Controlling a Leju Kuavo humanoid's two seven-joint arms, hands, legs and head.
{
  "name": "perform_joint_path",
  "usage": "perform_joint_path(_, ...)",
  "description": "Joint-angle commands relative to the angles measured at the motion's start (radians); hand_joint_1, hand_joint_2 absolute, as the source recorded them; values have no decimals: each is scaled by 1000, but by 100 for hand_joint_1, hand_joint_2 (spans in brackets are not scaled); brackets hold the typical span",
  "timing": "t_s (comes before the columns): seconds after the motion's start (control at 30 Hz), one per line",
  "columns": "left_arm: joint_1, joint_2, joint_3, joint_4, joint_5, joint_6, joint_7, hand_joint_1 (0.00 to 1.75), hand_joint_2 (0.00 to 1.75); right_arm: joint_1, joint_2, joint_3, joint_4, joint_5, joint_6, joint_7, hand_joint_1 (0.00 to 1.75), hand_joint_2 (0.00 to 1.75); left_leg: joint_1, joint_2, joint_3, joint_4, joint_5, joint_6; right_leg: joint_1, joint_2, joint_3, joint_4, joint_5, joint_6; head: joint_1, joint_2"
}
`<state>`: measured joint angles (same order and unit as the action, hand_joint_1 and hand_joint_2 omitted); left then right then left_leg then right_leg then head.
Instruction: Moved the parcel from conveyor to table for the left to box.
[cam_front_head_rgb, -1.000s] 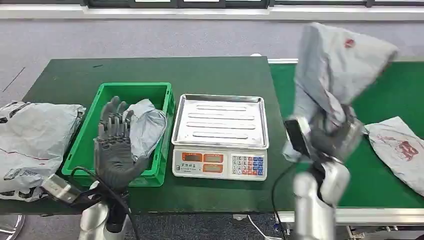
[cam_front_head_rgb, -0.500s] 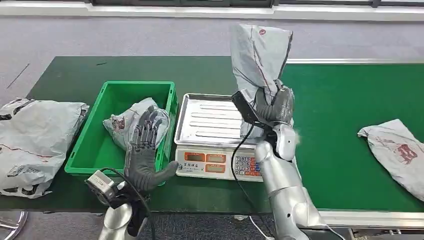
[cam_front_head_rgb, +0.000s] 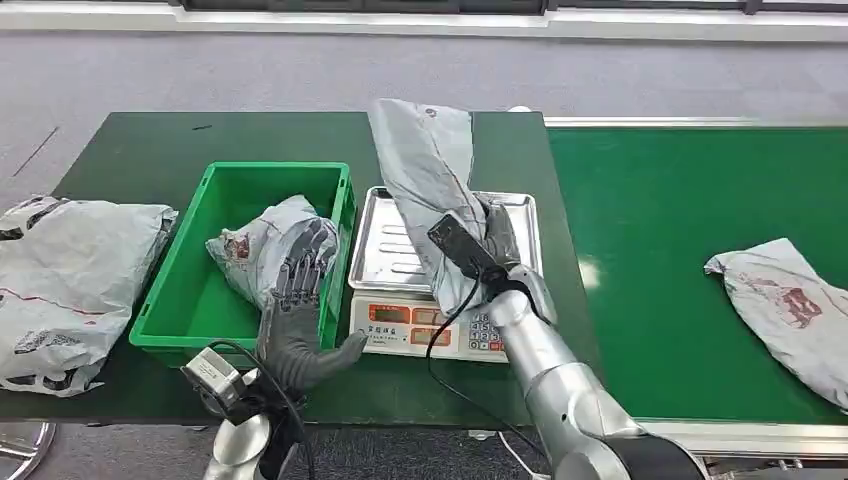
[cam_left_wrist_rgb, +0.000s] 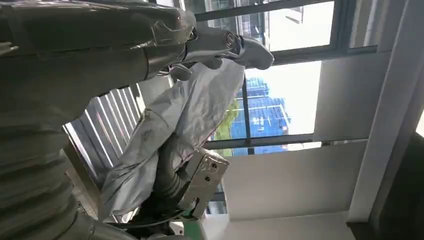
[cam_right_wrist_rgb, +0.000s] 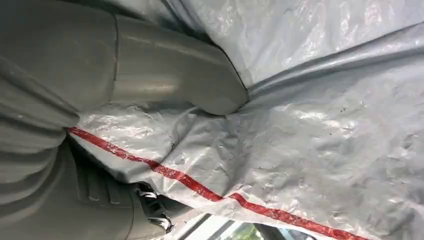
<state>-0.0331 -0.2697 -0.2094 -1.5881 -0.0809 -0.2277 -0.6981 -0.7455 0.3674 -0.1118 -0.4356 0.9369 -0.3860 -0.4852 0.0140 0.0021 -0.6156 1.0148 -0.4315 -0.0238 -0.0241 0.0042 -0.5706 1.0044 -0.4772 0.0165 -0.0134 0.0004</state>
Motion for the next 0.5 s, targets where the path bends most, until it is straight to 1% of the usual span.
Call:
perform_joint_path(0.03, 26, 12, -47, 49, 1, -11, 0, 0, 175, -49, -18, 79, 114, -18, 9, -8, 175, 175, 0, 1, 4, -2, -1, 2, 1, 1, 4, -3, 0, -2, 0, 0)
perform_joint_path(0.1, 26, 13, -50, 59, 2, -13, 0, 0, 175, -44, -18, 82, 111, -22, 2, -12, 175, 175, 0, 0, 2, -1, 0, 1, 0, 0, 2, -1, 0, -1, 0, 0)
perform_joint_path(0.27, 26, 13, -50, 59, 2, -13, 0, 0, 175, -44, -18, 82, 111, -22, 2, -12, 175, 175, 0, 0, 2, -1, 0, 1, 0, 0, 2, -1, 0, -1, 0, 0)
perform_joint_path(0.43, 33, 15, -74, 58, -7, 16, 0, 0, 175, -32, -21, 71, 106, -17, -27, -9, 175, 175, 0, 0, 3, -2, 0, 1, 0, -1, 3, -2, 0, -1, 0, 0)
perform_joint_path(0.47, 39, 16, -78, 52, -7, 19, 0, 0, 175, -30, -23, 74, 108, -7, -40, 5, 175, 175, 0, 0, 6, -4, -1, 2, 1, -1, 6, -5, 0, -2, 0, 0)
perform_joint_path(0.5, 39, 16, -78, 52, -7, 19, 0, 0, 175, -30, -23, 74, 108, -7, -40, 5, 0, 175, 0, 0, 10, -8, 0, 3, 2, -1, 10, -9, 1, -3, 0, 0)
